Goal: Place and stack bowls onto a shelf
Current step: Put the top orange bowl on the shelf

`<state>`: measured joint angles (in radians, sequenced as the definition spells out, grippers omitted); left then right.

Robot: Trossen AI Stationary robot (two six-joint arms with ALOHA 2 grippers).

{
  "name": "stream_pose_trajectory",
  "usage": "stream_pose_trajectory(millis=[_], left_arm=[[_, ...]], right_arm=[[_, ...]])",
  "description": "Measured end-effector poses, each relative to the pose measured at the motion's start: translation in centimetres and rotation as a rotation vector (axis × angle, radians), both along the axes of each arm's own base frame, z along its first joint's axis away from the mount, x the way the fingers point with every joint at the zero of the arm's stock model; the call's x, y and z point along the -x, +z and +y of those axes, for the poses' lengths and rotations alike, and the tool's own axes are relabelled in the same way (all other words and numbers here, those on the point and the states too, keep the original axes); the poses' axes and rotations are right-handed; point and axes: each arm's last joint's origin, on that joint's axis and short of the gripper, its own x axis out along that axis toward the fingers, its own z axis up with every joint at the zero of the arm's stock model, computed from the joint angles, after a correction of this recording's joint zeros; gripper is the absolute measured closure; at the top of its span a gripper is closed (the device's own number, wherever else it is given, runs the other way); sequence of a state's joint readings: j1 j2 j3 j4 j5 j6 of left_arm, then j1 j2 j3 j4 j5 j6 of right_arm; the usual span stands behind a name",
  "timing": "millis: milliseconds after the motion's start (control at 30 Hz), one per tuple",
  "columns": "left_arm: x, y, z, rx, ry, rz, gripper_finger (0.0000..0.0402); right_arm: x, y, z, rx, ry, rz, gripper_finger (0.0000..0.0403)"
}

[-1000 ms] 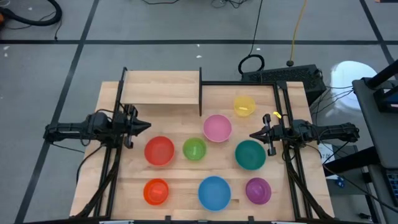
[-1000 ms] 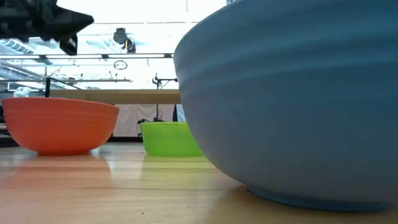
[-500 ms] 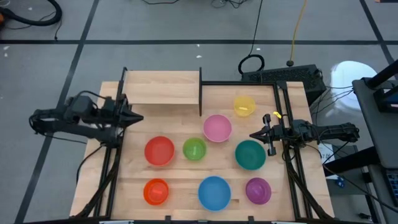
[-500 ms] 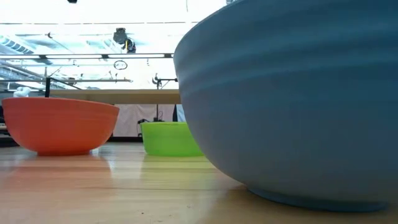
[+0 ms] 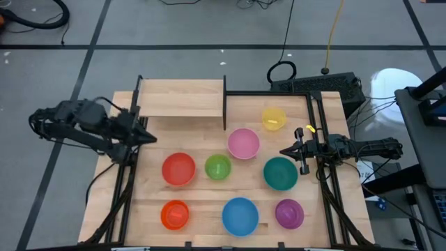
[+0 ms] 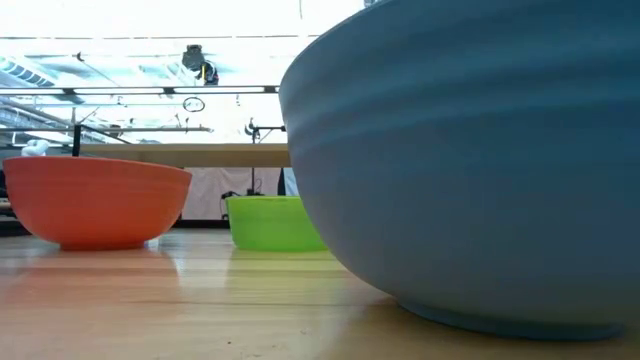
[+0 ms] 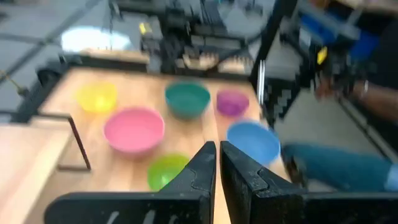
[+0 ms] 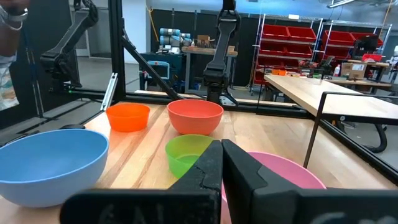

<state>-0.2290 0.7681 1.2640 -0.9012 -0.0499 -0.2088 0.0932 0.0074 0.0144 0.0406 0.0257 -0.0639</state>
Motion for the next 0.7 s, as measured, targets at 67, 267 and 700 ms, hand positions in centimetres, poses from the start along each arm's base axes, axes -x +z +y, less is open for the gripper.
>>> stream_pose_trajectory(millis=[67, 267, 700], left_arm=[[-0.7, -0.7, -0.5, -0.017, -0.029, 0.068, 0.0376], [-2.8, -3.0, -2.0, -0.090, -0.047, 0.255, 0.0376], [-5.1, -4.6, -4.1, -0.175, -0.059, 0.361, 0.0376]], right_arm=[[0.0, 0.0, 0.0, -0.001, 0.000, 0.000, 0.0403], [0.0, 0.0, -0.1, -0.200, -0.022, 0.008, 0.0403], [0.0, 4.5, -0.1, -0.373, -0.030, -0.051, 0.0403]])
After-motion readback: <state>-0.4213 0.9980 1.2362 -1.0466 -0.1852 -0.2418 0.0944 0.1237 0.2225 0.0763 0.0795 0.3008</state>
